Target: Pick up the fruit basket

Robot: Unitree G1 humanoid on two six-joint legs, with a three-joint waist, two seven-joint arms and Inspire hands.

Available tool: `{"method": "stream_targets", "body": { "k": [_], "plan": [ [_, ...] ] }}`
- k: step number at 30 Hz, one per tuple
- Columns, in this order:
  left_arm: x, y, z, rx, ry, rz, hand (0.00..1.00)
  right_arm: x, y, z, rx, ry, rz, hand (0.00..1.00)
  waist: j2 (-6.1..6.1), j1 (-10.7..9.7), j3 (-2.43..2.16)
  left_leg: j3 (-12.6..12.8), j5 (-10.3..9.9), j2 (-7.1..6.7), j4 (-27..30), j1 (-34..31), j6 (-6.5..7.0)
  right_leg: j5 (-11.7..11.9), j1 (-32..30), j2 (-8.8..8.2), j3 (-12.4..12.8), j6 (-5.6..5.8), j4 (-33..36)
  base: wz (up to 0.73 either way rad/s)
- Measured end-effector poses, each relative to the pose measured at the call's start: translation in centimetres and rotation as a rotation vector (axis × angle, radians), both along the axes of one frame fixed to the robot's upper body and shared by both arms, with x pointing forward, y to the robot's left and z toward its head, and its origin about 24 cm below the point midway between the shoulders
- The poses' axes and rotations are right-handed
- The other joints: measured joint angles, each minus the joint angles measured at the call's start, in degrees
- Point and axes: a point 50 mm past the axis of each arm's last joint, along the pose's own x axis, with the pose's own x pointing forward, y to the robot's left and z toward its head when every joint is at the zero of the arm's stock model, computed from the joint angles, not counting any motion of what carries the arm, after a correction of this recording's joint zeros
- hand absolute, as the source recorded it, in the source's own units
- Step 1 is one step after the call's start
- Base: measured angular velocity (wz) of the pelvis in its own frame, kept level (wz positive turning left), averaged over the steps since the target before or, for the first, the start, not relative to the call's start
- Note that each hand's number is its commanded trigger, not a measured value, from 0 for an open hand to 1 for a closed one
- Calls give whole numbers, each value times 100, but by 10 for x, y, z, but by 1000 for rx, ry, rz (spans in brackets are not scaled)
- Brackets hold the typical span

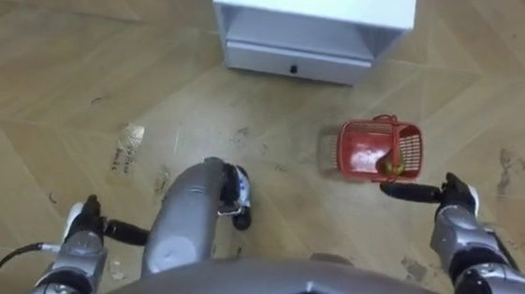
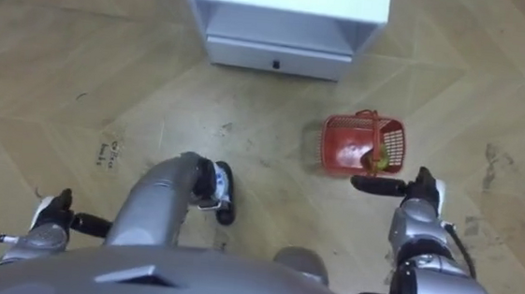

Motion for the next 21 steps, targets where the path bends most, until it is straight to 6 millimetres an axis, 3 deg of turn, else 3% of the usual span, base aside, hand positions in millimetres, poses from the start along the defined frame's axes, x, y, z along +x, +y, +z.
{"method": "stream_targets", "body": {
  "k": [1, 2, 3, 4, 6, 9, 12, 13, 15, 16, 17, 18, 19, 20, 21],
  "plan": [
    [1, 0, 0, 2, 1, -5, 0, 4, -1, 2, -11, -14, -4, 0, -10, -23, 8, -17, -47, -3, 159, -124, 22, -104, -150, -23, -9, 4, 331, 27],
    [4, 0, 0, 7, 4, -22, 0, 11, -3, 8, -35, -50, -10, 0, -43, -34, 27, -34, -130, -32, 486, -354, 73, -214, -461, -108, -20, 9, 1098, 40],
    [5, 0, 0, 15, -1, -36, 0, 20, -6, 15, -58, -96, -23, 0, -64, -34, 41, -34, -254, -68, 821, -579, 134, -215, -788, -231, -34, 12, 1905, 39],
    [5, 0, 1, 20, -5, -41, 0, 26, -7, 19, -72, -119, -29, 0, -67, -26, 42, -24, -325, -73, 1024, -690, 158, -215, -922, -294, -35, 12, 2273, 31],
    [4, 4, 2, 42, -19, -25, 0, 50, -8, 37, -108, -223, -27, 0, -104, -26, 74, 65, -684, -78, 1812, -1001, 142, -212, -1320, -569, -15, 8, 3549, 23],
    [7, 14, 6, 93, -57, 11, 0, 71, -7, 54, -133, -329, -24, 0, -103, -45, 114, 162, -1067, -82, 2704, -1315, 132, -198, -1457, -825, 14, 6, 4790, 34],
    [12, 16, 8, 127, -84, 16, 0, 79, -6, 61, -141, -370, -28, 0, -137, -162, 134, 369, -1316, -81, 3323, -1537, 138, -180, -1548, -1016, 116, 7, 5704, 53],
    [12, 17, 8, 133, -80, 11, 0, 80, -6, 63, -142, -377, -25, 0, -152, -207, 138, 408, -1342, -81, 3410, -1591, 65, -173, -1575, -1035, 156, -6, 5842, 55],
    [11, 17, 8, 136, -75, 17, 0, 88, -6, 71, -153, -412, -13, 0, -285, -359, 202, 457, -1397, -109, 3850, -1819, -409, -168, -1747, -1184, 290, -14, 6300, 28],
    [9, 17, 7, 135, -69, 15, 0, 89, -8, 73, -159, -416, -13, 0, -245, -339, 199, 289, -1448, -183, 4051, -1869, -417, -168, -1782, -1185, 319, -14, 6453, -29],
    [5, 17, 7, 135, -59, 11, 0, 91, -11, 76, -170, -425, -17, 0, -133, -240, 169, 193, -1622, -308, 4302, -1997, -90, -152, -1845, -1188, 401, 15, 6804, -56],
    [2, 23, 8, 148, -50, 13, 0, 91, -10, 76, -167, -425, -17, 0, -252, -191, 168, 223, -1736, -393, 4490, -2055, 129, -160, -1815, -1220, 490, 31, 7130, -40],
    [0, 25, 9, 156, -43, 8, 0, 91, -9, 75, -166, -423, -19, 0, -301, -229, 161, 235, -1764, -385, 4564, -2080, 186, -127, -1758, -1245, 471, 52, 7209, 10],
    [2, 28, 10, 174, -42, -14, 0, 90, -10, 75, -171, -426, -23, 0, -380, -372, 186, 299, -1783, -319, 4642, -2110, 221, -31, -1600, -1240, 459, 74, 7297, 40],
    [4, 27, 10, 179, -47, -41, 0, 93, -10, 79, -180, -445, -24, 0, -445, -467, 183, 372, -1783, -184, 4707, -2155, 223, -33, -1614, -1205, 487, 73, 7356, 35]
  ]
}}
